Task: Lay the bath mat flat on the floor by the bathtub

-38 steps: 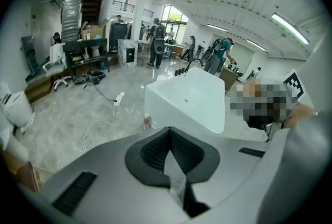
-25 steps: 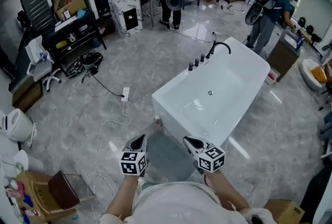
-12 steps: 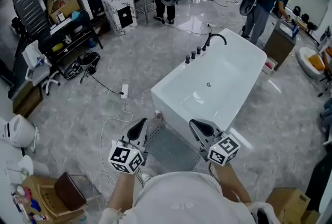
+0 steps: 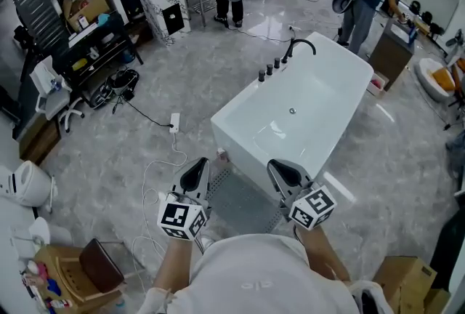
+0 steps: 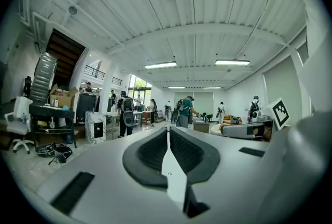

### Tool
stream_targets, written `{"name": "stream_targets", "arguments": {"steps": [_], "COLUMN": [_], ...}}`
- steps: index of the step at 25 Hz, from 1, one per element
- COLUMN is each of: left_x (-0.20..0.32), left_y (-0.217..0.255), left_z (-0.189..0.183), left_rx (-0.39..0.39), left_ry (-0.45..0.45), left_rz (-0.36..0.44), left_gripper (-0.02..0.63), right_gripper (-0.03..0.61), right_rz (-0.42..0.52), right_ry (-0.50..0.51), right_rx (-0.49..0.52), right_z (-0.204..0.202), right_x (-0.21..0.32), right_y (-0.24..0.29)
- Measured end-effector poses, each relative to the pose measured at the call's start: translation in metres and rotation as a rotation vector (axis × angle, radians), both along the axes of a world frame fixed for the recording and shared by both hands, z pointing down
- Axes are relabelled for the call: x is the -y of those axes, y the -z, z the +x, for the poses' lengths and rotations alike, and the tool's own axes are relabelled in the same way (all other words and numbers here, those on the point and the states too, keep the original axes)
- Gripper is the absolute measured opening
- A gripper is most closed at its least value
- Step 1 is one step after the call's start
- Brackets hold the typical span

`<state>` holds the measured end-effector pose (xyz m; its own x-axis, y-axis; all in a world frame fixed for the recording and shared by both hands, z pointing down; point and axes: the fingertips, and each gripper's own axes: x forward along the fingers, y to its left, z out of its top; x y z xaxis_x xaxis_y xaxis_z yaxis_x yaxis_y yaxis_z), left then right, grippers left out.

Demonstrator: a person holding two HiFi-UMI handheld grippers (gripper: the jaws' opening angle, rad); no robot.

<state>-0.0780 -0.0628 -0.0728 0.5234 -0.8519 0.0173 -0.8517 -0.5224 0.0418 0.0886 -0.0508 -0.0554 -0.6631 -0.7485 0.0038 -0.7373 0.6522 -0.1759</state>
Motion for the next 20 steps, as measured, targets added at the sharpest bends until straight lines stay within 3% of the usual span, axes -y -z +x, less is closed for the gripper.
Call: {"name": "stream_targets", "arguments": {"steps": [20], "left_x": [-0.017], "left_y": [-0.006], "left_z": [0.006], "left_rx": [0.014], "left_ry": [-0.001], "left_rz": [0.011], "left_gripper": [0.017], "right_gripper": [0.026], "right_rz": [-0.003], "right_ry": [-0.026], "right_rx": [-0.033], "right_z": [0.016], "right_x": [-0.010], "right_y": [-0.007]}}
